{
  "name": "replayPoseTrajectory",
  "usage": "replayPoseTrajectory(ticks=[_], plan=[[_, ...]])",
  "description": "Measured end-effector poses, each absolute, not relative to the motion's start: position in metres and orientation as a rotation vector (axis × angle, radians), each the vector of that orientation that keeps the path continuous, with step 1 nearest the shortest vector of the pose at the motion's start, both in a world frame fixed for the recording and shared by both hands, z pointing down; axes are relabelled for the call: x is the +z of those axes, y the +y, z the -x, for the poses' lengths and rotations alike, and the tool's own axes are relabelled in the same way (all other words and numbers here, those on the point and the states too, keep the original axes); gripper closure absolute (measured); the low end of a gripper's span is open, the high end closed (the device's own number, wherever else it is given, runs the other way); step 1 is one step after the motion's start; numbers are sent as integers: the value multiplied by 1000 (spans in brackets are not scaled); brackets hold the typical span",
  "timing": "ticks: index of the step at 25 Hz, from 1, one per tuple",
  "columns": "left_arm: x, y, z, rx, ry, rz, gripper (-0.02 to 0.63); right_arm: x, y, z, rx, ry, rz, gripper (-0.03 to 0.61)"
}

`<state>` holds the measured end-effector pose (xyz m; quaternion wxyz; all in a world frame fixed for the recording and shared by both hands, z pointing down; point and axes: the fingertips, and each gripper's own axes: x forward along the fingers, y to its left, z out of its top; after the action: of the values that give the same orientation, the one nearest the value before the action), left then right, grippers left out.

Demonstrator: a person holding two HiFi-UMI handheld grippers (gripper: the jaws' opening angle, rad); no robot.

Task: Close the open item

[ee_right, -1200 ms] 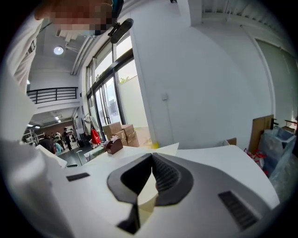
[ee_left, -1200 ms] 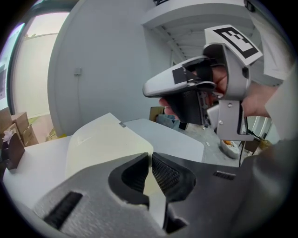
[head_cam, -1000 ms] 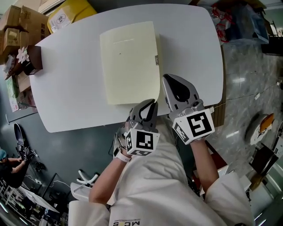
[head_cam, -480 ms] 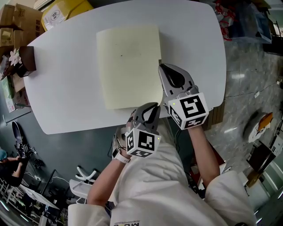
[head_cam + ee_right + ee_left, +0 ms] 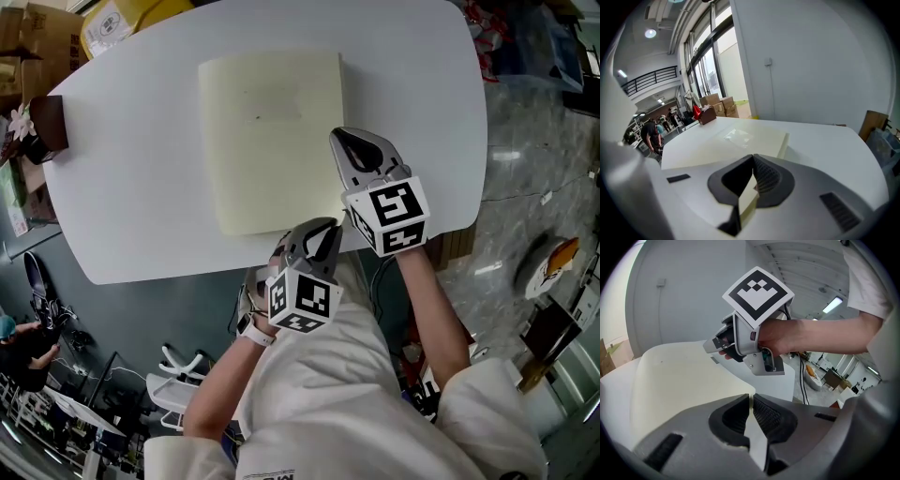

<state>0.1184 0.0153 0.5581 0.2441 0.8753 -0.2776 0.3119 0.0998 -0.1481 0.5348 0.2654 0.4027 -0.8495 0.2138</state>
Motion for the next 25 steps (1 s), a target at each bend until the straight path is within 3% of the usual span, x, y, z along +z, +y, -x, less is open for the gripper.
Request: replayPoseTrajectory(ticks=[16, 22, 25], plan=[[565, 15, -126, 843, -688, -2357, 584, 569, -145, -102, 605, -2186, -989, 565], [566, 18, -128, 806, -697, -2333, 526, 569, -144, -98, 589, -2162, -972, 565], [565, 13, -124, 778, -737, -2309, 551, 570, -144, -100, 585, -2161, -973, 565]])
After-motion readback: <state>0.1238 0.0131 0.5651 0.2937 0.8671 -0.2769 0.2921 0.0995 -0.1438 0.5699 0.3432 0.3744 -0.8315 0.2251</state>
